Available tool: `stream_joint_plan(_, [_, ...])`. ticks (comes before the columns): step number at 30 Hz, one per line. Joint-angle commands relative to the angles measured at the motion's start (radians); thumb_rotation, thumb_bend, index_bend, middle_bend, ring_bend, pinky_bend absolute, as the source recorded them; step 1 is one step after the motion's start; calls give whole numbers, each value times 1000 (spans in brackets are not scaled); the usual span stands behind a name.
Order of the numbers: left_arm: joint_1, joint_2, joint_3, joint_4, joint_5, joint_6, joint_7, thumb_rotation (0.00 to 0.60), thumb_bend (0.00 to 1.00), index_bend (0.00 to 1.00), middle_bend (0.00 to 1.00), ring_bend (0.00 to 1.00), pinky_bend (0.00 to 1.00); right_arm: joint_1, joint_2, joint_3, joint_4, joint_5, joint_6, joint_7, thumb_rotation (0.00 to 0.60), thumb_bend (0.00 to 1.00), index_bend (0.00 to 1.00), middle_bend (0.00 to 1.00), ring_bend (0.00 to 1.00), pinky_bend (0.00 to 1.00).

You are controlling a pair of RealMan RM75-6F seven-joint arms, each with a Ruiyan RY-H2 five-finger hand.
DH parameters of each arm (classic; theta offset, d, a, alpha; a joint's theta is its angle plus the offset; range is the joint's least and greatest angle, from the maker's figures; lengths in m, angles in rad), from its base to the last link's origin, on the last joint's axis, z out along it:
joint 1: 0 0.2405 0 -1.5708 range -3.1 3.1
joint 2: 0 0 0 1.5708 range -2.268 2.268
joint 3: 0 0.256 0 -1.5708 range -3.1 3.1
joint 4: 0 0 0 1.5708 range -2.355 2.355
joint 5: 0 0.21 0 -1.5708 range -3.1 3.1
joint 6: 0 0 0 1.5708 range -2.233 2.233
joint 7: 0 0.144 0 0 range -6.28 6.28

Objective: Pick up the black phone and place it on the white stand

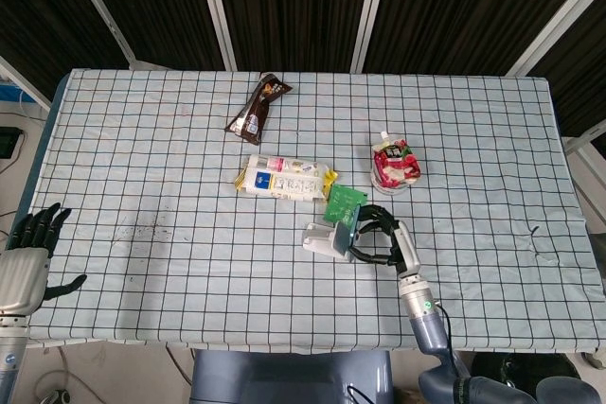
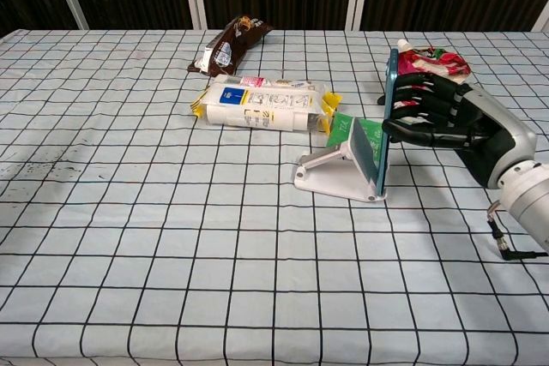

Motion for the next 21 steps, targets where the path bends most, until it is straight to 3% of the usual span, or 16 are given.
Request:
stream_joint_plan(1, [0,0,0,0,0,-1,0,600,0,0,0,0,0,-1,0,-3,1,0,-2,-2,600,857,869,752,511,429])
stream_joint_plan(21, [0,0,2,1,2,-1,-1,600,0,0,0,0,0,1,3,-4,-1,1,-10,-9,600,857,864,732,489,405])
